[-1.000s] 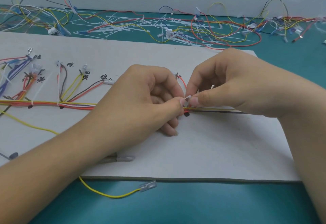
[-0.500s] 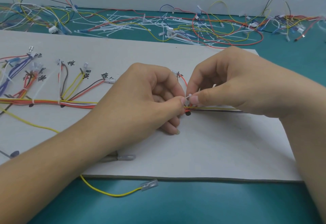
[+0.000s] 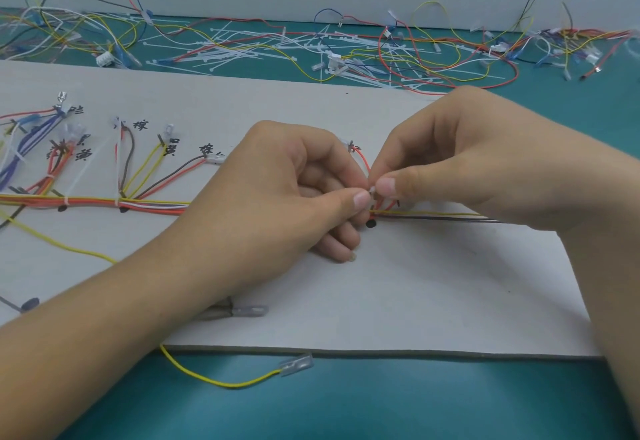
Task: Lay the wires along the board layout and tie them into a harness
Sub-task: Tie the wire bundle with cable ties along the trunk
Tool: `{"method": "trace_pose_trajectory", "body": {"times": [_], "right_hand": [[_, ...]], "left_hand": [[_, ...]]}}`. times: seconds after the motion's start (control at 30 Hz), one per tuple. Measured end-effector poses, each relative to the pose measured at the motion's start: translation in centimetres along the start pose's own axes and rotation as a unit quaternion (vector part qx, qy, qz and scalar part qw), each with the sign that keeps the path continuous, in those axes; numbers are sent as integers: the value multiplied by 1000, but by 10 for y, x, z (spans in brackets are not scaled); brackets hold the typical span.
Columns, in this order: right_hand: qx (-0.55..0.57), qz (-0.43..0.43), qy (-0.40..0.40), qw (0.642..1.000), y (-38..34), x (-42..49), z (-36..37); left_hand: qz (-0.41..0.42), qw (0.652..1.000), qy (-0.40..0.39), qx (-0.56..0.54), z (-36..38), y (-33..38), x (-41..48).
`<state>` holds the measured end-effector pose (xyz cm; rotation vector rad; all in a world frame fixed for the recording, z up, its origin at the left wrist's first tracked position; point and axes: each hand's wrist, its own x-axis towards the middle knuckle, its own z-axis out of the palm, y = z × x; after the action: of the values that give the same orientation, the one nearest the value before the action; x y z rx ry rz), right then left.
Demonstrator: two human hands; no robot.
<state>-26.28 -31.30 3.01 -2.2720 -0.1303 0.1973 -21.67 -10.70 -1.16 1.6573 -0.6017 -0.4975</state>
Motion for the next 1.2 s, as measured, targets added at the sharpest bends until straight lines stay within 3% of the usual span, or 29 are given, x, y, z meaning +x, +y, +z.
{"method": "trace_pose_trajectory", "body": {"times": [0.2,0.43,0.67,0.9,1.2], "right_hand": [[2,14,37,999,-2,3,6],[25,7,19,999,-4,4,9],[21,-1,41,999,-4,5,15],[11,-17,54,998,-5,7,15],[-105,-61,102,987,-1,7,21]], "left_hand": [[2,1000,0,-5,-1,-2,0],[0,1000,15,-2,-1,-2,0],[27,994,40,95,-5,-2,0],[5,994,29,102,-5,-1,0],[-3,989,-7,149,-5,1,2]]}}
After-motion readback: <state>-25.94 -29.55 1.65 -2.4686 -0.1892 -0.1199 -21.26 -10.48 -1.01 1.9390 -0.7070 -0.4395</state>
